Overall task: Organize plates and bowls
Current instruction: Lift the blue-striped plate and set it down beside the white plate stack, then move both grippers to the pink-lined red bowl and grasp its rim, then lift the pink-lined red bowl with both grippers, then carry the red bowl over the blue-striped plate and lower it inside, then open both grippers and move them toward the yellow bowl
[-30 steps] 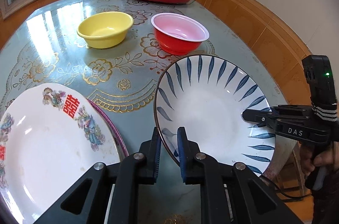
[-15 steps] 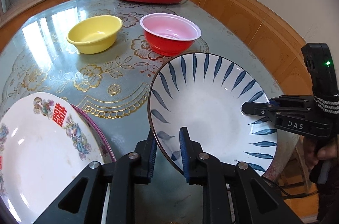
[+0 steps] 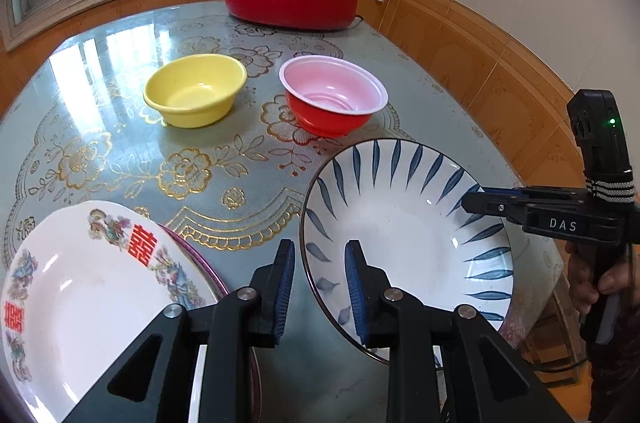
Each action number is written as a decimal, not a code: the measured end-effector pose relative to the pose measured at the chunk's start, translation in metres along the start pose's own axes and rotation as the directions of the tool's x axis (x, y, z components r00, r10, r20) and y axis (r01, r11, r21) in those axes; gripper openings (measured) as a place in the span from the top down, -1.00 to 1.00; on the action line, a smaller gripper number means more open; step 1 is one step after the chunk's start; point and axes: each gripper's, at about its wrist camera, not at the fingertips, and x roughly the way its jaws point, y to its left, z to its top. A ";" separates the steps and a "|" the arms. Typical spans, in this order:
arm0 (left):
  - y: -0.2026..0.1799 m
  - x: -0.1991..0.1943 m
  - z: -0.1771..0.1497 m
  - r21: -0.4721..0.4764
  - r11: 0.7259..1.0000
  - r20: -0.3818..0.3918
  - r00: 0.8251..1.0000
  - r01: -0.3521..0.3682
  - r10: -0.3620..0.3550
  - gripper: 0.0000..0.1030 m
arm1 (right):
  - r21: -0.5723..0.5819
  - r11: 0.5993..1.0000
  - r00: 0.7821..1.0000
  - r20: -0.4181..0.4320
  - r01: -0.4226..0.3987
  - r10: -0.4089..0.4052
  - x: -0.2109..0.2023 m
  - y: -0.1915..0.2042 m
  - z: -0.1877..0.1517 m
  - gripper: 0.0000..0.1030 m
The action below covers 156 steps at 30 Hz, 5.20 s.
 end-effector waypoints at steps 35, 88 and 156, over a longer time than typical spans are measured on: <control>0.026 0.107 0.136 -0.208 0.977 -0.108 0.994 -0.045 0.023 0.27 | 0.186 0.978 0.995 -0.019 -0.091 0.096 0.086 -0.028 0.145 0.54; -0.025 -0.011 0.055 0.008 0.999 0.060 0.998 0.035 -0.035 0.78 | 0.006 0.999 0.996 0.087 -0.031 0.030 -0.021 0.036 0.044 0.87; -0.019 -0.014 0.014 -0.062 0.993 -0.027 0.995 0.097 -0.099 -0.12 | 0.026 1.000 1.000 0.023 -0.010 0.009 -0.011 0.038 0.047 0.34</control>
